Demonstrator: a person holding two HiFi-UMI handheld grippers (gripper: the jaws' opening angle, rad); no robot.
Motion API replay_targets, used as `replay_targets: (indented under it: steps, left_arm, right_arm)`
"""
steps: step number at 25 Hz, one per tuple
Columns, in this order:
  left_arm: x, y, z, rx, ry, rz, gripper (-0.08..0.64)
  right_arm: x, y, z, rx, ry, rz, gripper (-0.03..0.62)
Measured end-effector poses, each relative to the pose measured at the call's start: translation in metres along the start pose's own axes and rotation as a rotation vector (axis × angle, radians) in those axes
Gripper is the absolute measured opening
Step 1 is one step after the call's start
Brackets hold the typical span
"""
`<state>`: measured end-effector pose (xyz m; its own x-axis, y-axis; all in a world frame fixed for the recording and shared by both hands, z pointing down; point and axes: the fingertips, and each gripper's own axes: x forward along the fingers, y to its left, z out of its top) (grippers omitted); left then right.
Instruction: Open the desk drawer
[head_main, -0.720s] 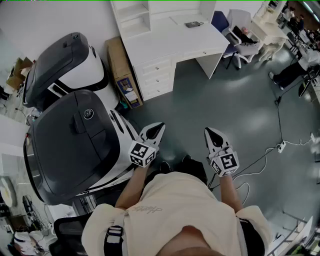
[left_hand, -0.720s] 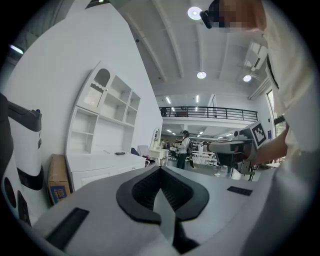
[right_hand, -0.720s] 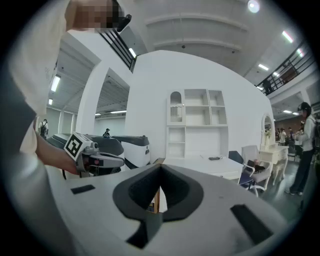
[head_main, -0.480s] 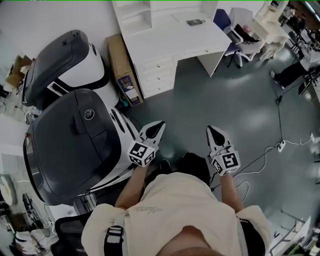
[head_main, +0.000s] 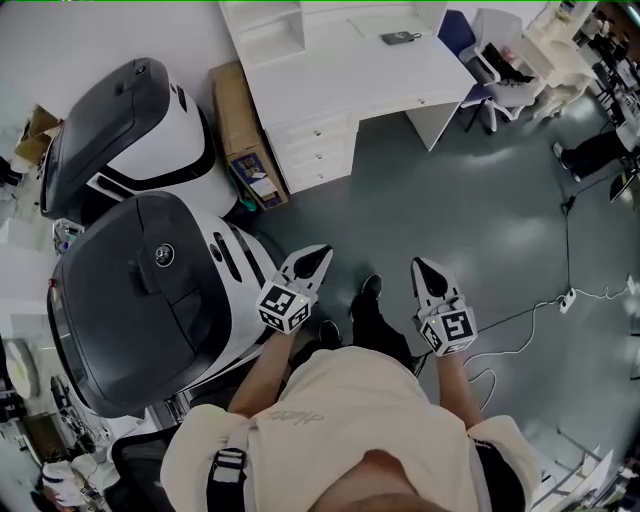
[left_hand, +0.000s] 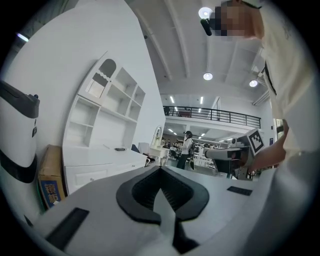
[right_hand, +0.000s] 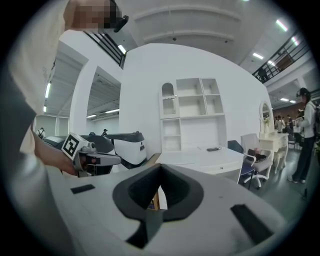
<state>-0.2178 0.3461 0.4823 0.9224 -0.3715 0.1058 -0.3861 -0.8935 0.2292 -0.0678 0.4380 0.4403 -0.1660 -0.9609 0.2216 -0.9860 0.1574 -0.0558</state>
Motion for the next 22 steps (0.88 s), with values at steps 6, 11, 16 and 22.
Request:
replay_targets:
  steps: [6, 11, 16, 22]
  left_arm:
    - [0.071, 0.027, 0.026, 0.051, 0.033, 0.007, 0.003]
    - [0.140, 0.052, 0.050, 0.093, 0.043, 0.030, 0.003]
    - [0.178, 0.064, 0.062, 0.118, 0.041, 0.069, 0.003]
    - [0.202, 0.075, 0.075, 0.103, 0.002, 0.102, 0.003]
  right_arm:
    - [0.054, -0.070, 0.023, 0.007, -0.052, 0.032, -0.002]
    - [0.092, -0.130, 0.034, 0.003, -0.063, 0.073, -0.002]
    - [0.119, -0.170, 0.037, 0.004, -0.048, 0.124, -0.002]
    - [0.149, -0.198, 0.037, 0.014, -0.032, 0.185, -0.002]
